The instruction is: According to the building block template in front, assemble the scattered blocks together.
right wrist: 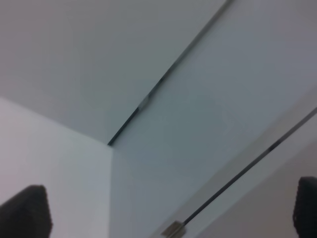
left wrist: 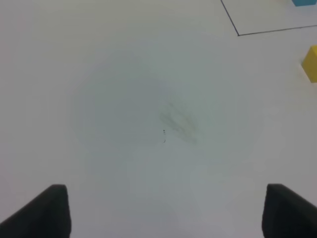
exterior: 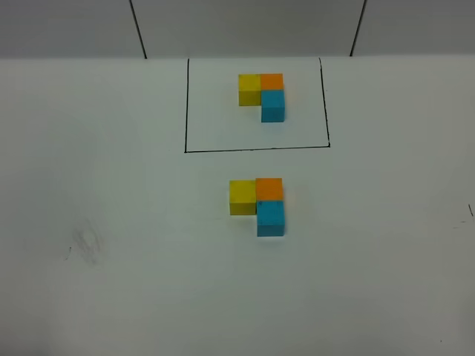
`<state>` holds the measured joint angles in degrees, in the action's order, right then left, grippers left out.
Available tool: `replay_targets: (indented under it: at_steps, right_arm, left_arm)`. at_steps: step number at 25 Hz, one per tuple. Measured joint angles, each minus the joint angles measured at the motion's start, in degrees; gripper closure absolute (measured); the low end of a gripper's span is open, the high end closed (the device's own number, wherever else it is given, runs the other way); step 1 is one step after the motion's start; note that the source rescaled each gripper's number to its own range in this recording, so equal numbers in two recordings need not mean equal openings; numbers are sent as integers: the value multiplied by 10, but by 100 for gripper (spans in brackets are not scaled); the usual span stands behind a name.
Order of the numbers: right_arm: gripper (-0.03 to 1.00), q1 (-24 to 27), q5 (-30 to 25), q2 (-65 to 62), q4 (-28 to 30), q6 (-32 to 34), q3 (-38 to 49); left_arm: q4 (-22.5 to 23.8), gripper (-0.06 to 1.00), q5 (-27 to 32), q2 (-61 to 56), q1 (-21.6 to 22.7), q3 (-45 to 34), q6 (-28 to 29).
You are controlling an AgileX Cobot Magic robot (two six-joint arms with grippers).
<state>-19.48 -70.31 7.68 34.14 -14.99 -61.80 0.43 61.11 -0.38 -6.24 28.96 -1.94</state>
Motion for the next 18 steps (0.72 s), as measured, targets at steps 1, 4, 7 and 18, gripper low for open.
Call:
replay_targets:
  at_steps: [1, 4, 7, 18]
  right_arm:
    - [-2, 20, 0, -6, -35, 15, 11]
    - [-1, 68, 1, -15, -139, 54, 49]
    - [5, 107, 1, -17, -203, 84, 105]
    - [16, 145, 35, -17, -274, 187, 281]
  left_arm:
    - [0, 28, 0, 0, 0, 0, 0]
    - [0, 28, 0, 0, 0, 0, 0]
    - [0, 28, 0, 0, 0, 0, 0]
    - [0, 28, 0, 0, 0, 0, 0]
